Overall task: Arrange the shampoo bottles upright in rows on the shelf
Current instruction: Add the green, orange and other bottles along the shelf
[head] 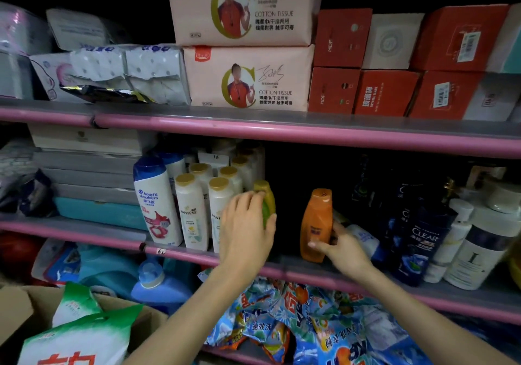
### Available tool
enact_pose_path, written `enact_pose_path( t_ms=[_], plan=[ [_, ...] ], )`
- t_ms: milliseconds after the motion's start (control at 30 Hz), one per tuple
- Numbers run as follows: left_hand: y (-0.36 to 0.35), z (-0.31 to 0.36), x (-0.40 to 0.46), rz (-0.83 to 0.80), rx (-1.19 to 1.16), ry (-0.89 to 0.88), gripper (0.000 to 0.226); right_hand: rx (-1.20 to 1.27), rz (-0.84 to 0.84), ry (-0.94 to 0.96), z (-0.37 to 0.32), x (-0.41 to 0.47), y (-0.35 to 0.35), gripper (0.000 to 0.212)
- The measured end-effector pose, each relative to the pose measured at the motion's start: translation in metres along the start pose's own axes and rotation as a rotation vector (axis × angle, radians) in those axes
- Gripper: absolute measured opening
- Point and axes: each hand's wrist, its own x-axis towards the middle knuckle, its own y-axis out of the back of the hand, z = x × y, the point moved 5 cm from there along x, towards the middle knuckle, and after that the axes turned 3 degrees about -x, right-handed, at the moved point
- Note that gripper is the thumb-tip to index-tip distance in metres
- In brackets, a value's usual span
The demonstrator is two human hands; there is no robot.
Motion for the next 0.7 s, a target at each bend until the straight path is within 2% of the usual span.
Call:
enact_pose_path(
  t_ms=[233,333,467,600,700],
  plan=[
    [-0.02,-0.012,-0.001,0.072,-0.229,0.193,0.062,0.134,-0.005,-0.064,0.002,0.049,-0.045,0.044],
    [-0.03,-0.016,-0.01,0.096,-0.256,0.252,0.072,0.166,-0.012,-0.064,0.007,0.061,-0.065,0.038],
    [-0.04,-0.018,-0.018,0.12,-0.183,0.23,0.074,0.194,-0.013,-0.036,0.006,0.073,-0.082,0.027],
    [-0.044,-0.021,-0.019,0.12,-0.165,0.227,0.077,0.176,0.031,-0.029,0.006,0.079,-0.094,0.029],
    [-0.045,-0.021,-0.017,0.133,-0.15,0.213,0.081,0.282,0.044,-0.043,0.008,0.082,-0.099,0.027]
  ],
)
